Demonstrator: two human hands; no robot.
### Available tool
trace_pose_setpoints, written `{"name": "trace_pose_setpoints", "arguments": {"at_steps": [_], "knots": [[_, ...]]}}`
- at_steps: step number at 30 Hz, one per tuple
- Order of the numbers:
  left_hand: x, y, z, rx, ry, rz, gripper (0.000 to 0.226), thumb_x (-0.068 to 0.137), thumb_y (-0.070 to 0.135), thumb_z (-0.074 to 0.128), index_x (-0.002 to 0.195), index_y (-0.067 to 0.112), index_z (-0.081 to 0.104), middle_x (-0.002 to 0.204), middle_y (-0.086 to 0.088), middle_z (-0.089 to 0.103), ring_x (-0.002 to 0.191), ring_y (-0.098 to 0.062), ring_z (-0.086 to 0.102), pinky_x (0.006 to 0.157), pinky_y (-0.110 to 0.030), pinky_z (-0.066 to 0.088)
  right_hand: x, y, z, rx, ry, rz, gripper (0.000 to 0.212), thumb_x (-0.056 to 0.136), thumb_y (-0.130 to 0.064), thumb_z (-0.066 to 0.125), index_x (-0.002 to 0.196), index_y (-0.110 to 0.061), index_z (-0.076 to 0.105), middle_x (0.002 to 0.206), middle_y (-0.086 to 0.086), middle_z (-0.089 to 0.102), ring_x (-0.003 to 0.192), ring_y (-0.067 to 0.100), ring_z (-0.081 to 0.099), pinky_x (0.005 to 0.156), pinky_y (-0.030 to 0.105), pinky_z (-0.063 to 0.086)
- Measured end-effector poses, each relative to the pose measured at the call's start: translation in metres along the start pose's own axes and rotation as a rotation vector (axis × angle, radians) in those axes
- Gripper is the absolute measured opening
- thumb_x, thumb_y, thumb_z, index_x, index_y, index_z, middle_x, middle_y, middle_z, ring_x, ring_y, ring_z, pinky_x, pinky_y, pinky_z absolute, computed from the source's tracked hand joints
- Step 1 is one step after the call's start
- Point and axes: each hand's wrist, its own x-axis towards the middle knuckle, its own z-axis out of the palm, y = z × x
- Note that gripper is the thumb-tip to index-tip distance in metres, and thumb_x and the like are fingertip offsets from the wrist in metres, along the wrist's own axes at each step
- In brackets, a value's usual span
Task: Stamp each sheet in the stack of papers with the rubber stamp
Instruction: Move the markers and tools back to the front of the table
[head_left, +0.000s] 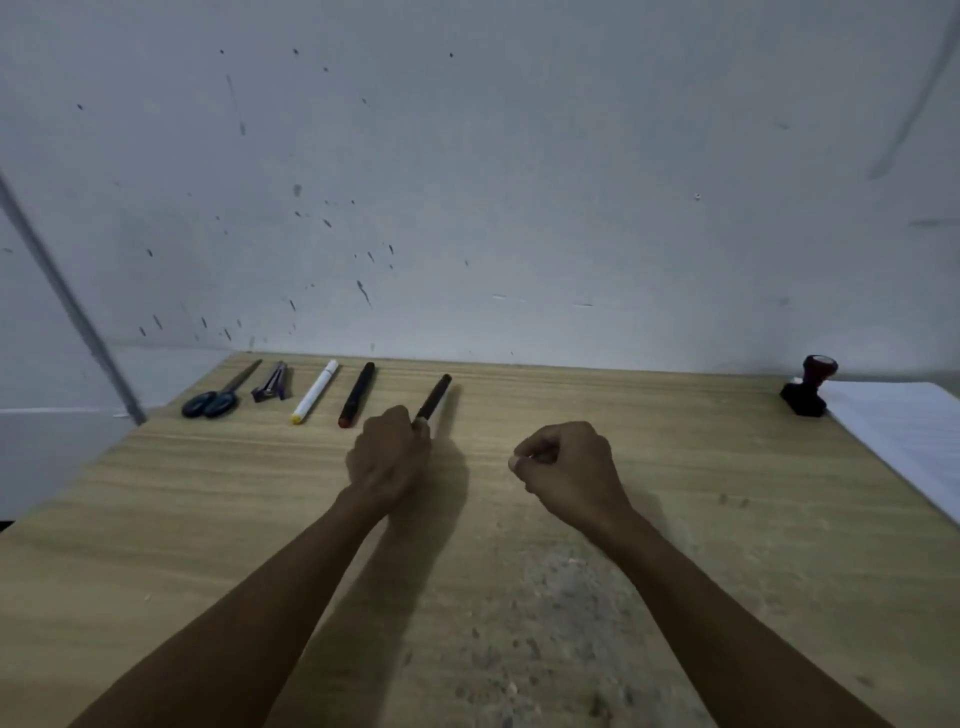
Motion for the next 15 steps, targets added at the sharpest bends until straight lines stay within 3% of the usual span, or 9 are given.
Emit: {"name": "trace_pose_setpoints", "arguments": {"at_steps": [3,7,11,15], "knots": [[-0.040,0.023,-0.009,-0.176,0.054,0.101,0.036,0.098,0.031,0.047,0.064,0.018,0.046,0.066,-0.003,0.055,0.056,-0.016,0.051,0.049,-0.028,0.031,0.002,-0.013,0.000,0.216,0.047,0.175,0.024,0.085,-0.031,0.074,0.091,-0.008,0.072,0.077,0.008,0.072,0.072,0.022,0.072,0.064,0.037,0.061],[-0.087,0.049,-0.018,-0.265,0.002,0.262,0.033,0.098,0.032,0.049,0.072,0.014,0.058,0.064,-0.004,0.063,0.057,-0.021,0.059,0.051,-0.031,0.040,0.003,-0.032,-0.009,0.572,0.015,0.414,0.036,0.090,-0.042,0.067,0.088,-0.006,0.065,0.089,0.017,0.072,0.081,0.032,0.073,0.066,0.041,0.061],[-0.105,0.057,-0.019,-0.278,-0.068,0.340,0.030,0.098,0.033,0.050,0.072,0.019,0.056,0.063,-0.003,0.063,0.056,-0.020,0.058,0.050,-0.030,0.039,0.001,-0.032,-0.019,0.627,0.028,0.450,0.022,0.096,-0.020,0.061,0.102,0.001,0.065,0.093,0.019,0.072,0.074,0.031,0.073,0.060,0.037,0.059],[-0.107,0.055,-0.019,-0.290,-0.111,0.337,0.039,0.098,0.038,0.046,0.074,0.012,0.065,0.066,-0.008,0.066,0.061,-0.026,0.061,0.054,-0.034,0.044,-0.002,-0.026,-0.024,0.585,0.048,0.440,0.019,0.094,-0.013,0.063,0.102,0.004,0.064,0.093,0.020,0.071,0.070,0.029,0.071,0.055,0.034,0.057]]}}
